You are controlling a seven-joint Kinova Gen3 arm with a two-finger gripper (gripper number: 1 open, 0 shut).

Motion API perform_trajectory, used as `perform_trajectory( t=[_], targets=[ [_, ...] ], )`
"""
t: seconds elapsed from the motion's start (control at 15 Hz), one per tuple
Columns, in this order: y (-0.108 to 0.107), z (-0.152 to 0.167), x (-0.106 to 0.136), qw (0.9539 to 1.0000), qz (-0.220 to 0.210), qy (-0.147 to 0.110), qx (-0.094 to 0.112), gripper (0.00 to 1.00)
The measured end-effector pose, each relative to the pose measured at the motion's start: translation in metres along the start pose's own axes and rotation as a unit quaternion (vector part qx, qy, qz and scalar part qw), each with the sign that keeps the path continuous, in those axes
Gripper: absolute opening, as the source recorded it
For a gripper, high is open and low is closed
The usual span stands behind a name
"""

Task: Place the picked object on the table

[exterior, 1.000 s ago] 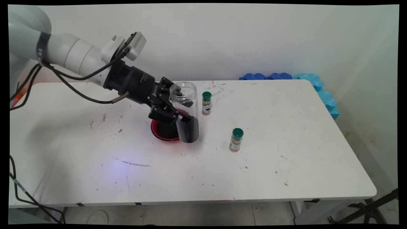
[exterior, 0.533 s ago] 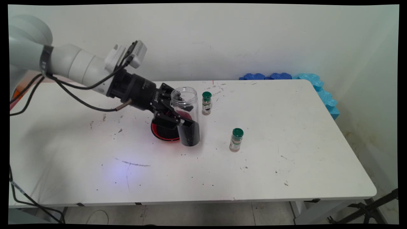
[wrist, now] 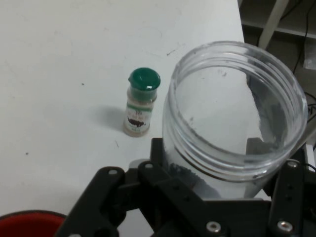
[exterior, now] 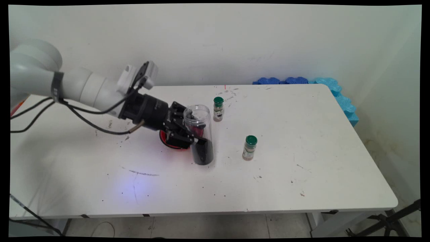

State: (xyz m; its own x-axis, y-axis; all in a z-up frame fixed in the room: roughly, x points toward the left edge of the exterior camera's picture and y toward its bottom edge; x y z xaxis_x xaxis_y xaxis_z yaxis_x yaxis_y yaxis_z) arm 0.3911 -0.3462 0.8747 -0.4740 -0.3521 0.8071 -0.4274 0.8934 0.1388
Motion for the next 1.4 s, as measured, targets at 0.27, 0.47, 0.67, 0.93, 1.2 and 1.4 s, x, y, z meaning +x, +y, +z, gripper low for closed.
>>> perform_trajectory(
  t=[0.27,0.47,0.67,0.93,1.2,1.4],
  targets=[
    [0.004,0.013,-0.019,1.0000,-0.003,-0.003,0.002,0.00],
    [0.006,0.021,-0.032,1.0000,-0.004,-0.006,0.003,0.00],
    [0.008,0.027,-0.042,0.9999,-0.006,-0.008,0.005,0.00],
    [0.009,0.034,-0.052,0.9999,-0.009,-0.010,0.007,0.00],
    [0.010,0.038,-0.061,0.9998,-0.011,-0.014,0.008,0.00],
    [0.010,0.041,-0.065,0.9998,-0.011,-0.015,0.009,0.00]
  ],
)
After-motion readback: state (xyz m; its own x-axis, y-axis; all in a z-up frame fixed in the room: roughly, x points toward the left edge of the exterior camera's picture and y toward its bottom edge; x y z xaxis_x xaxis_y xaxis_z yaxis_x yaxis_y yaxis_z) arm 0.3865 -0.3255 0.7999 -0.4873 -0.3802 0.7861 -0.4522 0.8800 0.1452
